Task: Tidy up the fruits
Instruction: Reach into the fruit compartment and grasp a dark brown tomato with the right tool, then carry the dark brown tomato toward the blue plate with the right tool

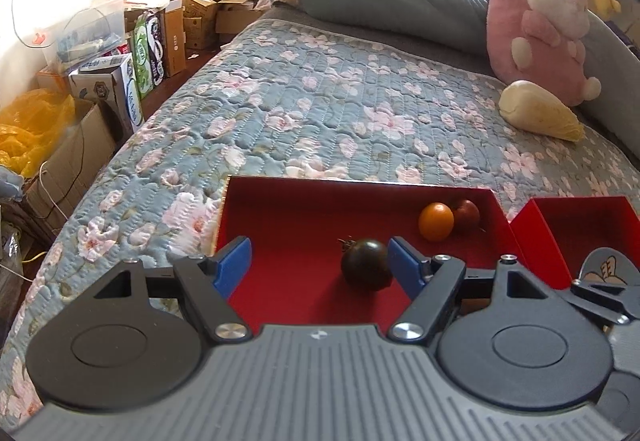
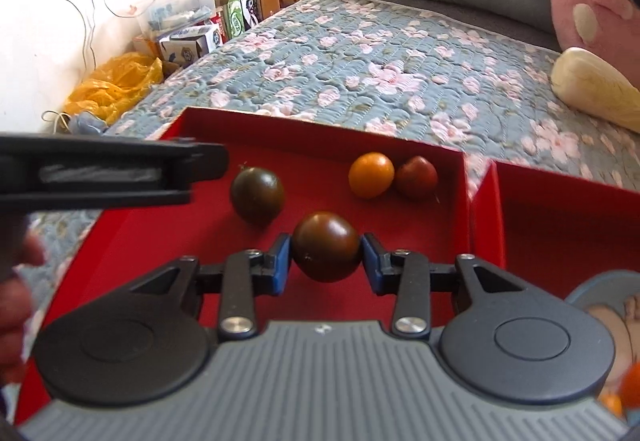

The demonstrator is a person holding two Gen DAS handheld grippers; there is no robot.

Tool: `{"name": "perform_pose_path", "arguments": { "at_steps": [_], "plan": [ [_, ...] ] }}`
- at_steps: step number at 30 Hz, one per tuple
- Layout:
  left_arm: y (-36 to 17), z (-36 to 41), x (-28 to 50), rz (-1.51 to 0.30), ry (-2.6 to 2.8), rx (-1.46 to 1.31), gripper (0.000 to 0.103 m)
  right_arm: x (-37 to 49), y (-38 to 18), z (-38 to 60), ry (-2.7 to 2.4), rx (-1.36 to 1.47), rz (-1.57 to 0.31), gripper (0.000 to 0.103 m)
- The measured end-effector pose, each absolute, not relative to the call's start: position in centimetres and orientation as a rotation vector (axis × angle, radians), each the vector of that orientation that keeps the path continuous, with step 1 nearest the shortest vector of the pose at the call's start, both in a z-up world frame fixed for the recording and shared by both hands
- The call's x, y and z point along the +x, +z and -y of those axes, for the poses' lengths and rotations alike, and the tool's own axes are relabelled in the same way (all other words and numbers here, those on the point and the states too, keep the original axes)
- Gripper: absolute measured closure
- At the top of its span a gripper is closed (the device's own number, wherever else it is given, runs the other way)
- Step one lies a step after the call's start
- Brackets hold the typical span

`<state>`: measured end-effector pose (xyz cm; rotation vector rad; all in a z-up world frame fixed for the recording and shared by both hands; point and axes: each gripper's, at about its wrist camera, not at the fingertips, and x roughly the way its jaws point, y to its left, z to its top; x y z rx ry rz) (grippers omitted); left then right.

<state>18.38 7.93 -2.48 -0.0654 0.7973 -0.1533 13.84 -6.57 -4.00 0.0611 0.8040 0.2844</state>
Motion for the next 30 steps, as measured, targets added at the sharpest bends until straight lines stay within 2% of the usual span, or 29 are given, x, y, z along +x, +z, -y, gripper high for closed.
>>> {"name": "perform_pose_path", "arguments": {
  "at_steps": [6, 12, 15, 30],
  "plan": [
    [-4.3, -5.0, 19.5, -0.829, -0.165, 0.018, 0.025, 7.6, -3.1, 9.1, 0.32, 0.162, -0.791, 0.062],
    [-5.7, -4.0, 20.1, -0.861, -0.161, 0.046, 0.051, 3.2, -2.6, 11.4, 0.324, 0.189, -0.771, 0.062],
    [-5.9, -3.8, 20.1, -0.863, -0.17, 0.043, 0.06, 2.1, -2.2, 12.4, 0.317, 0.207, -0.75, 0.062],
    [-3.5, -2.1, 18.1, -0.815, -0.191, 0.046, 0.061, -0.7, -1.1, 15.3, 0.258, 0.204, -0.7, 0.062]
  ]
}}
